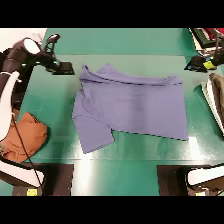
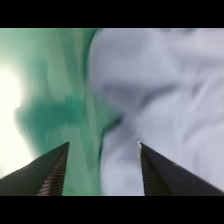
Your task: Fold the shirts.
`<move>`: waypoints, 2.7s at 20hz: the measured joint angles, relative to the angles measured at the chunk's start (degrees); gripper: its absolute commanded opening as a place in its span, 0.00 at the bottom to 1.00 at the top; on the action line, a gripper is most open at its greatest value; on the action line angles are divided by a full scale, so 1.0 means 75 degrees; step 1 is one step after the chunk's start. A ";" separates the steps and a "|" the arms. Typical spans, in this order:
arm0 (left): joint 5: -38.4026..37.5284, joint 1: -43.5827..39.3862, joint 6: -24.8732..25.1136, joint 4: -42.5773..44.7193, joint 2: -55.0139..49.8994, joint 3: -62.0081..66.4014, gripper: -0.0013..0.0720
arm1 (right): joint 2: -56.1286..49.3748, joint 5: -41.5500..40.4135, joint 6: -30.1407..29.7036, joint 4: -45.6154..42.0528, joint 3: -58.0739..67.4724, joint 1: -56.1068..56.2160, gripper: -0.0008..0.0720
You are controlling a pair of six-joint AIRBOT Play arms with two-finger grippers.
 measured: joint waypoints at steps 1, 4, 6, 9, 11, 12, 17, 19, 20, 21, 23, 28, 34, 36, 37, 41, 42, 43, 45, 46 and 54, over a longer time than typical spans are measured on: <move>-0.0242 0.0128 0.0017 0.0009 0.0201 -0.0277 0.73 | 0.0303 0.0085 -0.0073 0.0125 -0.0434 -0.0143 0.54; -0.0501 0.0315 0.0073 -0.0020 0.1072 -0.1772 0.73 | 0.1335 0.0152 -0.0289 0.0510 -0.1964 -0.0513 0.54; -0.0347 0.0388 0.0090 -0.0178 0.1699 -0.3022 0.73 | 0.2046 0.0099 -0.0420 0.0670 -0.3022 -0.0746 0.54; 0.0181 0.0417 0.0114 -0.0615 0.2401 -0.4753 0.73 | 0.2911 -0.0012 -0.0539 0.0825 -0.4278 -0.1014 0.54; 0.0527 0.0440 0.0201 -0.0924 0.2632 -0.5575 0.73 | 0.3392 -0.0119 -0.0592 0.0871 -0.4911 -0.1139 0.54; 0.0714 0.0446 0.0280 -0.1166 0.2704 -0.5881 0.73 | 0.3582 -0.0143 -0.0606 0.0901 -0.5129 -0.1174 0.54; 0.1274 0.0452 0.0484 -0.1778 0.2853 -0.6537 0.73 | 0.4252 -0.0248 -0.0641 0.0935 -0.5668 -0.1256 0.54; 0.1373 0.0367 0.0510 -0.1877 0.2871 -0.6615 0.73 | 0.4433 -0.0265 -0.0644 0.0938 -0.5732 -0.1265 0.54; 0.1425 0.0262 0.0516 -0.1897 0.2876 -0.6639 0.73 | 0.4517 -0.0271 -0.0647 0.0938 -0.5750 -0.1268 0.54; 0.1498 0.0105 0.0533 -0.1935 0.2876 -0.6656 0.72 | 0.4599 -0.0274 -0.0647 0.0944 -0.5764 -0.1268 0.54; 0.1647 -0.0221 0.0533 -0.1941 0.2871 -0.6679 0.40 | 0.4741 -0.0274 -0.0647 0.0941 -0.5782 -0.1274 0.54; 0.1614 -0.0568 0.0533 -0.1912 0.2882 -0.6575 0.05 | 0.4978 -0.0003 -0.0653 0.0877 -0.5808 -0.1647 0.54; 0.1180 -0.0647 0.0516 -0.1929 0.3060 -0.5893 0.05 | 0.5004 0.0475 -0.0624 -0.0198 -0.7023 -0.2792 0.54; 0.1119 -0.0653 0.0519 -0.1932 0.3101 -0.5773 0.05 | 0.4814 0.0472 -0.0612 -0.0361 -0.7621 -0.3083 0.54; 0.1107 -0.0653 0.0519 -0.1932 0.3115 -0.5735 0.05 | 0.4657 0.0460 -0.0609 -0.0402 -0.7909 -0.3177 0.54; 0.1113 -0.0653 0.0522 -0.1932 0.3136 -0.5671 0.05 | 0.3972 0.0207 -0.0705 -0.0055 -0.8647 -0.3360 0.54; 0.1119 -0.0653 0.0522 -0.1932 0.3139 -0.5659 0.05 | 0.3844 0.0119 -0.0731 0.0029 -0.8737 -0.3383 0.54; 0.1119 -0.0653 0.0522 -0.1932 0.3142 -0.5654 0.05 | 0.3745 0.0117 -0.0746 0.0163 -0.8798 -0.3401 0.54; 0.1125 -0.0653 0.0525 -0.1932 0.3142 -0.5648 0.05 | 0.3614 0.0117 -0.0766 0.0297 -0.8871 -0.3413 0.44; 0.1131 -0.0653 0.0525 -0.1932 0.3142 -0.5648 0.05 | 0.3564 0.0070 -0.0778 0.0291 -0.8909 -0.3418 0.38; 0.1195 -0.0656 0.0417 -0.1749 0.3864 -0.5438 0.05 | 0.4115 0.0154 -0.1163 0.0405 -0.8804 -0.3430 0.04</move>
